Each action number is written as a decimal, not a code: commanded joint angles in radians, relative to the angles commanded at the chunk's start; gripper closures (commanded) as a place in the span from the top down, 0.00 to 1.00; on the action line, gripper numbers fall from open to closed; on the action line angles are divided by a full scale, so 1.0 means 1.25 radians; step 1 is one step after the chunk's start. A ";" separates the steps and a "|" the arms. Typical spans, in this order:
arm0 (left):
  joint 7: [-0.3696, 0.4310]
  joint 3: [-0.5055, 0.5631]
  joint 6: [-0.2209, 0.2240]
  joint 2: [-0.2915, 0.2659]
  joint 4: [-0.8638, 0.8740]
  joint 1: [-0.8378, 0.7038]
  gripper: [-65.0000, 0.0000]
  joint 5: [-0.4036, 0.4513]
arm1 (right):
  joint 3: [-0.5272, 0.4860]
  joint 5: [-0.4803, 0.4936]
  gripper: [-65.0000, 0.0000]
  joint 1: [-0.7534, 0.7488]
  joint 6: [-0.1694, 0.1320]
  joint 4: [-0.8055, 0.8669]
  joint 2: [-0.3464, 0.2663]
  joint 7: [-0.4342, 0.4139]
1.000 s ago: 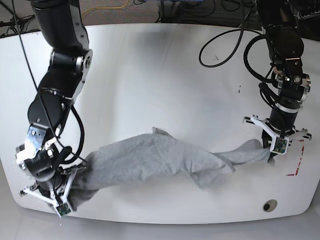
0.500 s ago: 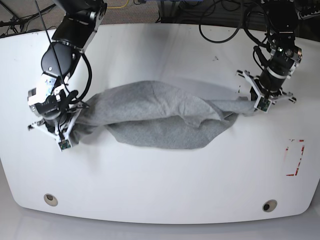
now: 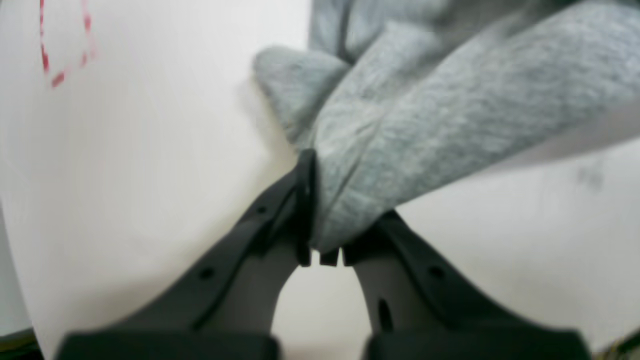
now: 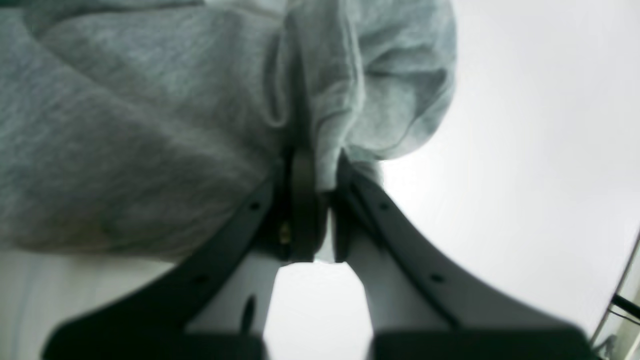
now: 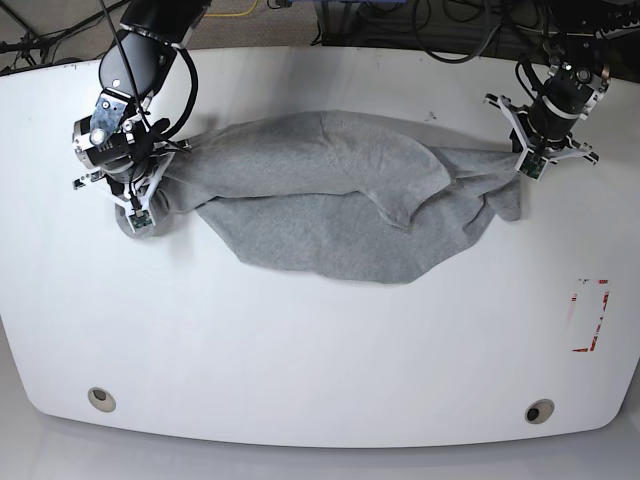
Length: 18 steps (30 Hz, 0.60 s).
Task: Fold the T-shirt properly
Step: 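Stretch the held shirt taut between both grippers and lower it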
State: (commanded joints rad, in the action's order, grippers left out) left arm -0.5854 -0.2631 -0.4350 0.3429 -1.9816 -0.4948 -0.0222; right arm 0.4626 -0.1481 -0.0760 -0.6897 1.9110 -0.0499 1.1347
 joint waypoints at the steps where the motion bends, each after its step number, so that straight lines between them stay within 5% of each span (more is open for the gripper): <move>1: 0.000 0.000 0.000 0.007 0.001 0.000 0.00 0.000 | 0.000 0.000 0.00 -0.001 0.000 0.000 0.000 0.000; 9: 0.002 -0.001 0.000 0.015 -0.007 0.005 0.00 -0.001 | -0.002 -0.001 0.00 0.023 0.000 0.000 0.031 0.005; 18: -0.001 0.005 0.000 -0.009 -0.007 0.156 0.00 -0.001 | -0.006 -0.005 0.00 0.160 0.001 -0.053 0.029 0.005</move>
State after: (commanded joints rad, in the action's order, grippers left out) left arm -0.5869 -0.2570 -0.4350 0.3322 -1.9908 -0.3000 -0.0238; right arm 0.4549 -0.1542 0.1235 -0.6882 1.8451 -0.0130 1.1408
